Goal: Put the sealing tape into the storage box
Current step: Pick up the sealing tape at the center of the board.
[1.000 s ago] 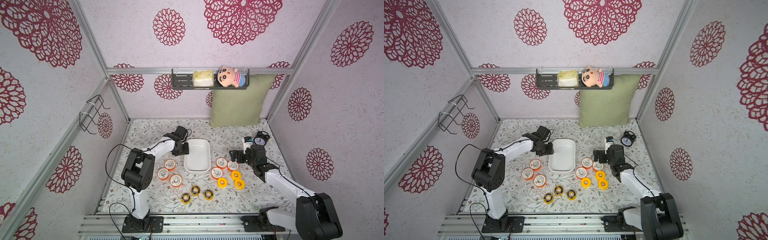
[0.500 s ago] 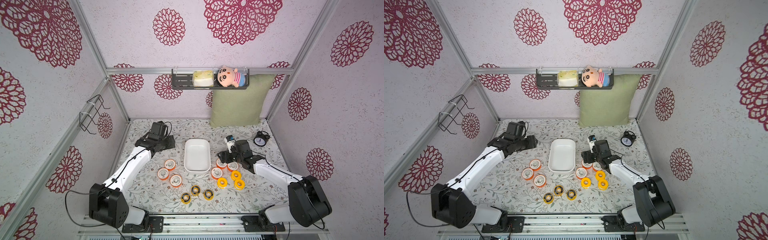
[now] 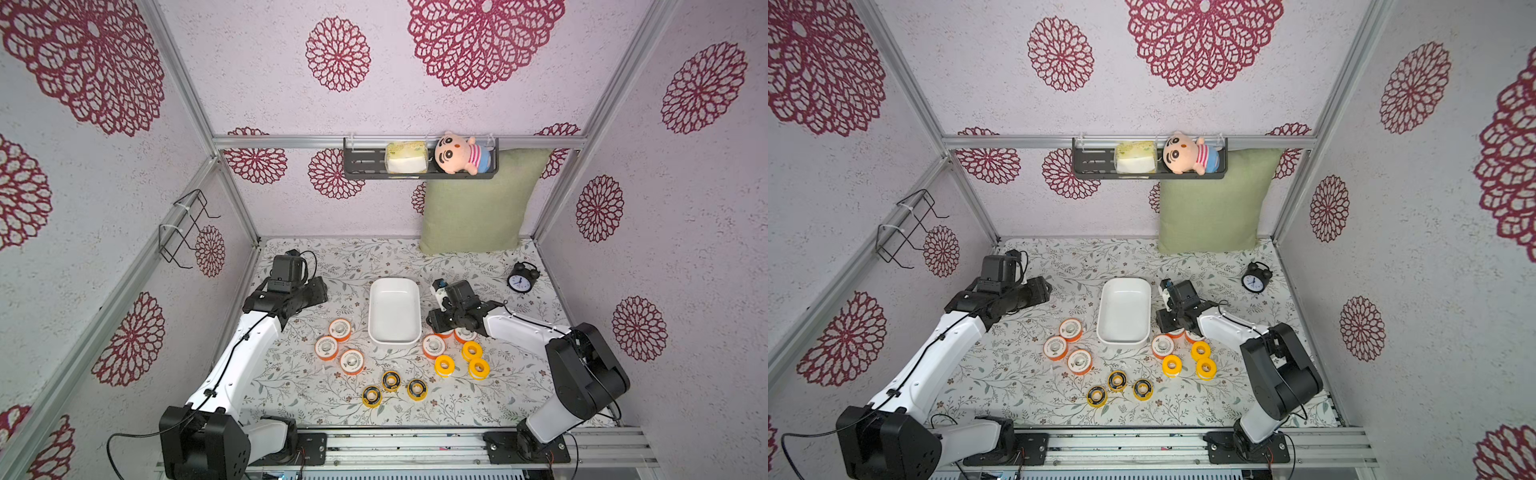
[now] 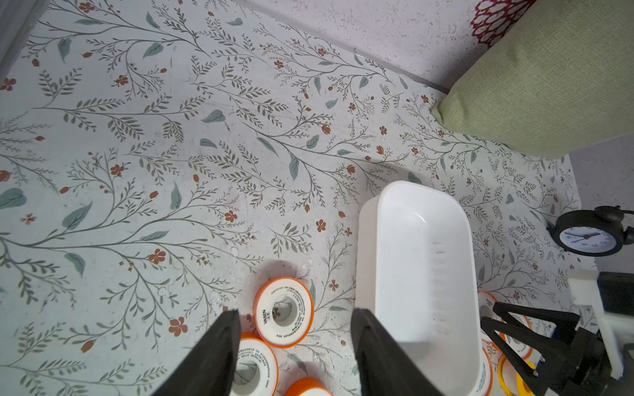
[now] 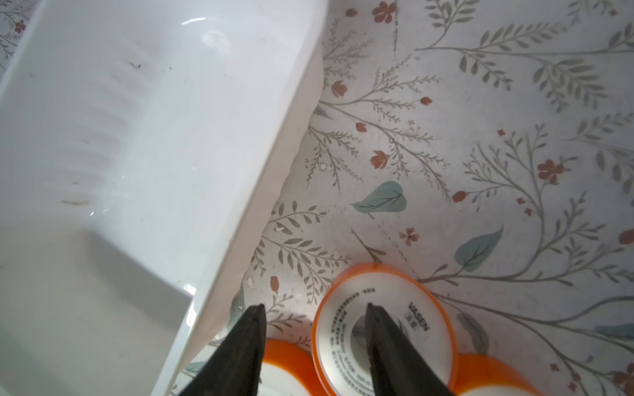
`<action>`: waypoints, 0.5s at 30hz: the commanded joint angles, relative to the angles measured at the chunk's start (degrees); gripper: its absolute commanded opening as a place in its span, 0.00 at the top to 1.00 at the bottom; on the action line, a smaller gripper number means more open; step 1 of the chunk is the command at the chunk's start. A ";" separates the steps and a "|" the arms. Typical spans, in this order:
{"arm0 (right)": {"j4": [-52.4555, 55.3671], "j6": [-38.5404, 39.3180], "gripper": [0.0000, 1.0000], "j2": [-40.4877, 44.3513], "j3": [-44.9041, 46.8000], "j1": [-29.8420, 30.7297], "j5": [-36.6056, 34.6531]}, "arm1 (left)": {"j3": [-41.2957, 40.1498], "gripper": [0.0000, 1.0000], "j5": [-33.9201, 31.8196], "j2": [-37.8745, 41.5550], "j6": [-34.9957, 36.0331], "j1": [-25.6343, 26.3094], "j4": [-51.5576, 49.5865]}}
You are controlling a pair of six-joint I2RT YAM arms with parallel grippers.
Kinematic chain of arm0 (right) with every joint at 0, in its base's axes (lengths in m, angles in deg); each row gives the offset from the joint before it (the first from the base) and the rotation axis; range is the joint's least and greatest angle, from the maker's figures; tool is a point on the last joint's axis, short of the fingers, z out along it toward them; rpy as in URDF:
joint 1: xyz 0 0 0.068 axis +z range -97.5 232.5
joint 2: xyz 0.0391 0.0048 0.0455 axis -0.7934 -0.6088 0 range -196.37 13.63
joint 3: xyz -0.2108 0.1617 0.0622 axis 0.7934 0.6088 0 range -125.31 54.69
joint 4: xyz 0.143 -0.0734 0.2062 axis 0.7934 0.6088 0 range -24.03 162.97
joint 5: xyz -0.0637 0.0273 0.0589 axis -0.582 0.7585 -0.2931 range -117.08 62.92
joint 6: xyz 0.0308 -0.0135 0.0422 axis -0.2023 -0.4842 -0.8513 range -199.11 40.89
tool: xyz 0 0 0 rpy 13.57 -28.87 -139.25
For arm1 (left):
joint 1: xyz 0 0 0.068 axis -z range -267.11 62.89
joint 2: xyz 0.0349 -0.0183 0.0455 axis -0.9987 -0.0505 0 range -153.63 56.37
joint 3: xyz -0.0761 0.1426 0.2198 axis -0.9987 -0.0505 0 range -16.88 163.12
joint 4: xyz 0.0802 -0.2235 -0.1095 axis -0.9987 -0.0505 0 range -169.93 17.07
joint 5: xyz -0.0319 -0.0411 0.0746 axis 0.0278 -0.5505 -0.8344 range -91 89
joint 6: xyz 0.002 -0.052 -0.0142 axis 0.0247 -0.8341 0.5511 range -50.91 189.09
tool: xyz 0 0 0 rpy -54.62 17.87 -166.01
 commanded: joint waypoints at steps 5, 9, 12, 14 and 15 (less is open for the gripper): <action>4.80 -2.04 0.49 0.03 -1.99 1.49 -4.58 | -0.67 0.41 0.33 0.00 0.91 -0.28 1.77; 6.03 -2.39 0.49 -0.49 -2.23 2.08 -5.32 | -0.67 0.41 0.32 -0.13 0.90 -0.28 1.86; 6.40 -2.70 0.49 -1.01 -2.41 2.46 -6.60 | -0.76 0.41 0.41 -0.09 0.96 -0.28 1.94; 6.44 -2.85 0.49 -1.41 -2.58 2.55 -6.99 | -0.89 0.41 0.60 -0.09 0.86 -0.28 2.06; 6.45 -2.96 0.49 -1.62 -2.71 2.64 -7.07 | -1.01 0.41 0.61 -0.09 0.90 -0.28 2.04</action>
